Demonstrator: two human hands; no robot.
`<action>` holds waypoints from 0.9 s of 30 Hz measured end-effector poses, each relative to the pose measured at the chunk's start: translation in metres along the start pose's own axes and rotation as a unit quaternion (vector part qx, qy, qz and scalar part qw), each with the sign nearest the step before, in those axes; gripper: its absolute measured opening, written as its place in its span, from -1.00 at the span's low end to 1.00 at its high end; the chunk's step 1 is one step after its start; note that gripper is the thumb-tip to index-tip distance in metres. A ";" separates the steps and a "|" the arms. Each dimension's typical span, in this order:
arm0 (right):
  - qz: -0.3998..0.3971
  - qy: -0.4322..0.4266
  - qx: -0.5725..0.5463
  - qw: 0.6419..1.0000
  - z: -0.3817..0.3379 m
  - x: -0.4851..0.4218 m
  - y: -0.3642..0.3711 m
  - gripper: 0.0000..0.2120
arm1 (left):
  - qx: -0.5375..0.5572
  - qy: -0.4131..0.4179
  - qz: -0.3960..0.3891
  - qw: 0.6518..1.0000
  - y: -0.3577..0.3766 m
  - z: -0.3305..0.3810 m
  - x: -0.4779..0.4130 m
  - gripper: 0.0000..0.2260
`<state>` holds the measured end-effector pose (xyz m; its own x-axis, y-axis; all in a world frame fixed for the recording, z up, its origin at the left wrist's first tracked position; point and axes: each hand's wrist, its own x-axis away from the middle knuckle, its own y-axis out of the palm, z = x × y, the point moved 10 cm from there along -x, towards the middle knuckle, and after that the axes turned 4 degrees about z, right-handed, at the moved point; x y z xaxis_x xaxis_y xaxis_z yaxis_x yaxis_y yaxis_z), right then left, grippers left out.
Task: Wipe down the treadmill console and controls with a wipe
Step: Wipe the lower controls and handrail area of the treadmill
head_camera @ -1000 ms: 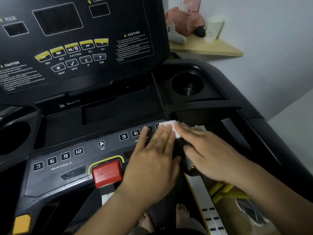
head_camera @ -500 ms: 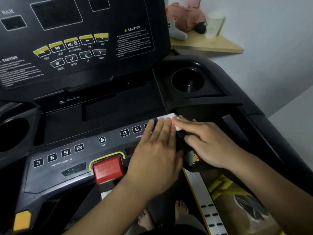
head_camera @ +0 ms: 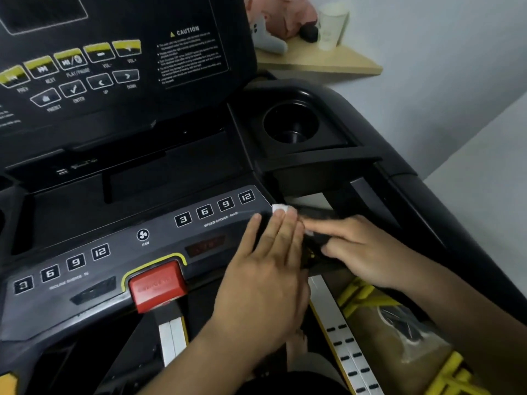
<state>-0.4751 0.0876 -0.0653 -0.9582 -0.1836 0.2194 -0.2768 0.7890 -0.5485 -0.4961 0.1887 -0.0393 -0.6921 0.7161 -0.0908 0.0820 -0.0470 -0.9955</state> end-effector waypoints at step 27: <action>0.076 -0.105 0.276 0.952 -0.065 -0.055 0.029 -0.40 | -0.004 -0.087 0.022 0.996 -0.013 -0.073 -0.005 -0.42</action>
<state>-0.4258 0.1590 -0.0404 -0.9676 -0.2506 -0.0307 -0.0738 0.3973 -0.9147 -0.4414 0.2362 -0.0239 -0.8020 0.5812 -0.1382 0.1202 -0.0695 -0.9903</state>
